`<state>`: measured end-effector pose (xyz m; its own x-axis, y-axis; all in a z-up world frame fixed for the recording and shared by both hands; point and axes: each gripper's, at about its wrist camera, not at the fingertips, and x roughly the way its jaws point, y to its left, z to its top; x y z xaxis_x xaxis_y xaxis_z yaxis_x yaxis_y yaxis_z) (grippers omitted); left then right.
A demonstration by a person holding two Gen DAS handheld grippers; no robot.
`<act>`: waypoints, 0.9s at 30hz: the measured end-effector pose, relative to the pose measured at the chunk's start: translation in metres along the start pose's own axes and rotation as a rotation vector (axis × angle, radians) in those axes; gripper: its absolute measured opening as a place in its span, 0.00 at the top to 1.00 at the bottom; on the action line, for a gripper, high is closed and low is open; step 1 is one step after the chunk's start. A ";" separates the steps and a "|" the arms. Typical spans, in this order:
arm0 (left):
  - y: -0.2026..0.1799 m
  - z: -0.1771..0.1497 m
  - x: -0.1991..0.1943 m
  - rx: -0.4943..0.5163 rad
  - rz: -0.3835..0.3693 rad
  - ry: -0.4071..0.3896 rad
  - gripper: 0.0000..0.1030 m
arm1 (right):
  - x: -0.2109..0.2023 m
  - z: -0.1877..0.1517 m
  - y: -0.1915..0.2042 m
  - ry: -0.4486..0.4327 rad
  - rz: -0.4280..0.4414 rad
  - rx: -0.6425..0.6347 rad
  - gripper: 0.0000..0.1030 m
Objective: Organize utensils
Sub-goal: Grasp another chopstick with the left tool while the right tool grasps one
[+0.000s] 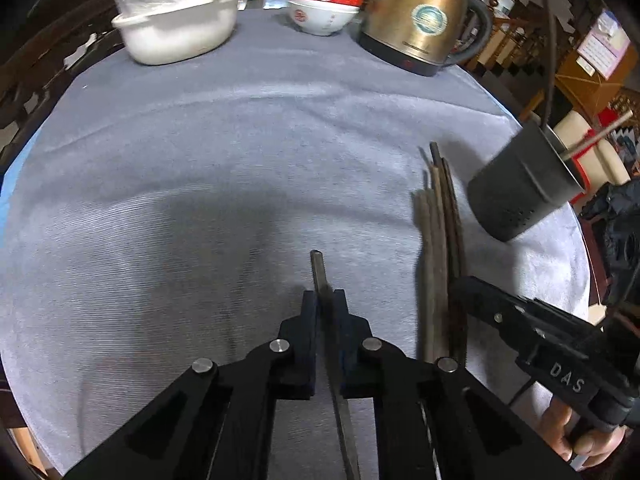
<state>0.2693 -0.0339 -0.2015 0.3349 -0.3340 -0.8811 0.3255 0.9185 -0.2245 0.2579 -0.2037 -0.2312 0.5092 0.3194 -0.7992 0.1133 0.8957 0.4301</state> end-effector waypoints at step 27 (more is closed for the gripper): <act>0.005 0.008 0.007 0.009 0.050 0.033 0.91 | -0.018 0.007 -0.018 0.107 -0.179 0.023 0.84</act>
<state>0.2804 -0.0335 -0.2051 0.3219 -0.2804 -0.9043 0.3173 0.9318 -0.1760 0.2529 -0.2276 -0.2219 0.3860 0.1877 -0.9032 0.2135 0.9343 0.2855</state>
